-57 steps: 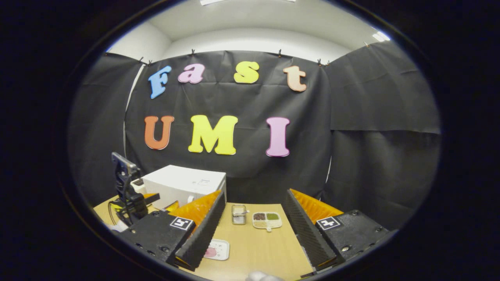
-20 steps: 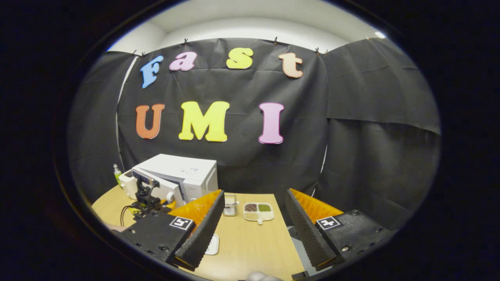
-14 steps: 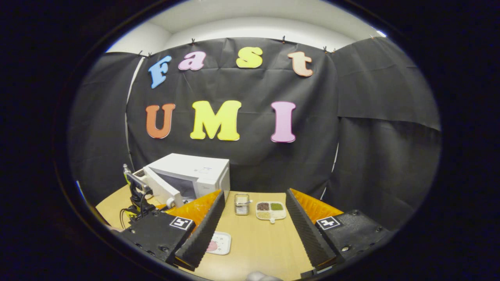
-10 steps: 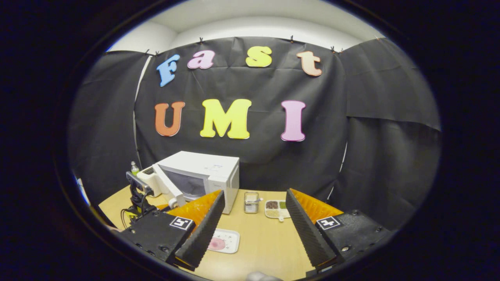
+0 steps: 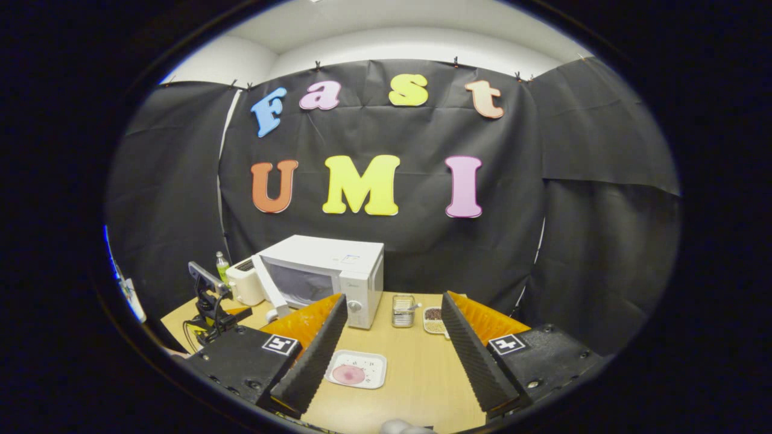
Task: Open the microwave oven with the left hand, put the food in, and close the microwave oven.
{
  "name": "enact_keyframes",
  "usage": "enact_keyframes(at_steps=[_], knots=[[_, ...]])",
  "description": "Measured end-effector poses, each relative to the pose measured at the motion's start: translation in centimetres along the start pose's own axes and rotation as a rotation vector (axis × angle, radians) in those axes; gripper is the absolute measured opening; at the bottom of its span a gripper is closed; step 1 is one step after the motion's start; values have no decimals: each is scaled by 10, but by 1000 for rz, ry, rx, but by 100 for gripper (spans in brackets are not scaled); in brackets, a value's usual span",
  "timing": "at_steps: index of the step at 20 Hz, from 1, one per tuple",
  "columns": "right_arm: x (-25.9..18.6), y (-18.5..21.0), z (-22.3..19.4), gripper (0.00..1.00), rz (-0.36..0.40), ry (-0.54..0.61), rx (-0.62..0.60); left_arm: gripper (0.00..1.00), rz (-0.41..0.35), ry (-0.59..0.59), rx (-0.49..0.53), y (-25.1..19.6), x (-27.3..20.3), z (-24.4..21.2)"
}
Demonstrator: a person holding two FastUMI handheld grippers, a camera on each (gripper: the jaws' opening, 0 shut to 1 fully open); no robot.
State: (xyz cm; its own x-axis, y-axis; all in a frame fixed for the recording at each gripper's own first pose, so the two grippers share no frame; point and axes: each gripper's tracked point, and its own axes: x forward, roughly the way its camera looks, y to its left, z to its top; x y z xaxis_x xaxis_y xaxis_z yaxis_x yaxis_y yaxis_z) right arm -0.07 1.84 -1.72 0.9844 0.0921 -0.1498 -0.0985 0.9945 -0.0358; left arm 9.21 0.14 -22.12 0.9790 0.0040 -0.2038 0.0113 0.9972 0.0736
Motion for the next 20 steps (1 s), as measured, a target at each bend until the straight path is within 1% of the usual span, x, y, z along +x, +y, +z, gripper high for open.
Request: enact_keyframes(at_steps=[3, 7, 14, 20], knots=[[-8, 6, -3, 100, 12, -3, -1, 95, 15, 13, -13, 15, -13, -5], [-17, 15, -11, 99, 27, 6, 7, 95, 52, 24, 2, 39, -34, -11], [-26, 37, -25, 100, 60, 17, 14, 95, 158, 54, 9, 102, -71, -27], [-23, 58, -38, 100, 90, 31, 16, 95, 248, 90, -21, 162, -98, -44]])
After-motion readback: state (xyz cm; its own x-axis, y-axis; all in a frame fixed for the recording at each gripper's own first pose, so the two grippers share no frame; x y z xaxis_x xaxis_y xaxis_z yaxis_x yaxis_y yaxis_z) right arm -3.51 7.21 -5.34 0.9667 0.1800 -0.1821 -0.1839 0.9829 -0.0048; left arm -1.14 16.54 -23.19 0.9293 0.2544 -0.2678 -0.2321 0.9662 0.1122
